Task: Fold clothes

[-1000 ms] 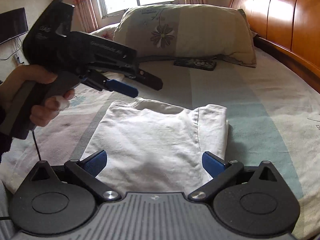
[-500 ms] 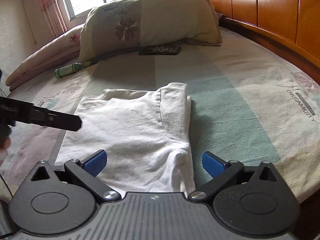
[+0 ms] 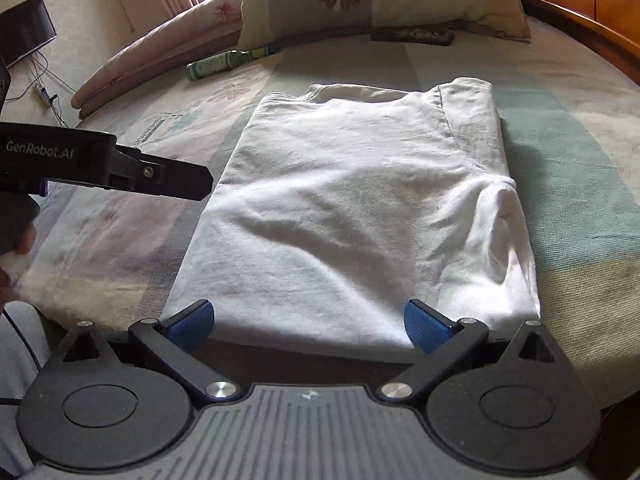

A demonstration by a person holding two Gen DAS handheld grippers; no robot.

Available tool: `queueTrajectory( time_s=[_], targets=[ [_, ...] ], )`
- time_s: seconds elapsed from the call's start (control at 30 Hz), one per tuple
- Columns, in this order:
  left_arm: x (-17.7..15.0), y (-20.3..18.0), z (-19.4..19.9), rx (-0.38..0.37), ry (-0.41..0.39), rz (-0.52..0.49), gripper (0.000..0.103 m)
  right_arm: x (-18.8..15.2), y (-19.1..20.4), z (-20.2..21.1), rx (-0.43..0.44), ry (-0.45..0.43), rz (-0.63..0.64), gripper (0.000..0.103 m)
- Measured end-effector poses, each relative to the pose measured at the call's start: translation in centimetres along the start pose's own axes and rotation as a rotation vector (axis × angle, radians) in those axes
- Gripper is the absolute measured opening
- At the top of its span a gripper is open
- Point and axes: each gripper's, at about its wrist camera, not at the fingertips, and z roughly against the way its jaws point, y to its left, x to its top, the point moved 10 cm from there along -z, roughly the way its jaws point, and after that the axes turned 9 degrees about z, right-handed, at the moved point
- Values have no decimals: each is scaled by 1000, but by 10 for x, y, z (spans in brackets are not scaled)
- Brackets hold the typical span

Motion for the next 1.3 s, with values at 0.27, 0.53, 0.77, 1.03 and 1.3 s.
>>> queueTrajectory(
  time_s=[0.27,0.53,0.77,1.03,1.3],
  targets=[
    [7,6,18,-7,-56,43,81,49,-19,18,-28,-148,0,103],
    [8,19,19,21,-63,62,83,42,-65,-10,-67,-102,-110,103],
    [11,32,19,41,-75,87,83,76,-36,1,-135,-153,87,103],
    [11,52,26,73,-102,127,83,73,-37,-61,-138,-27,146,103],
    [22,45,10,15,-80,119,83,69,-42,-58,-119,-52,114,103]
  ],
)
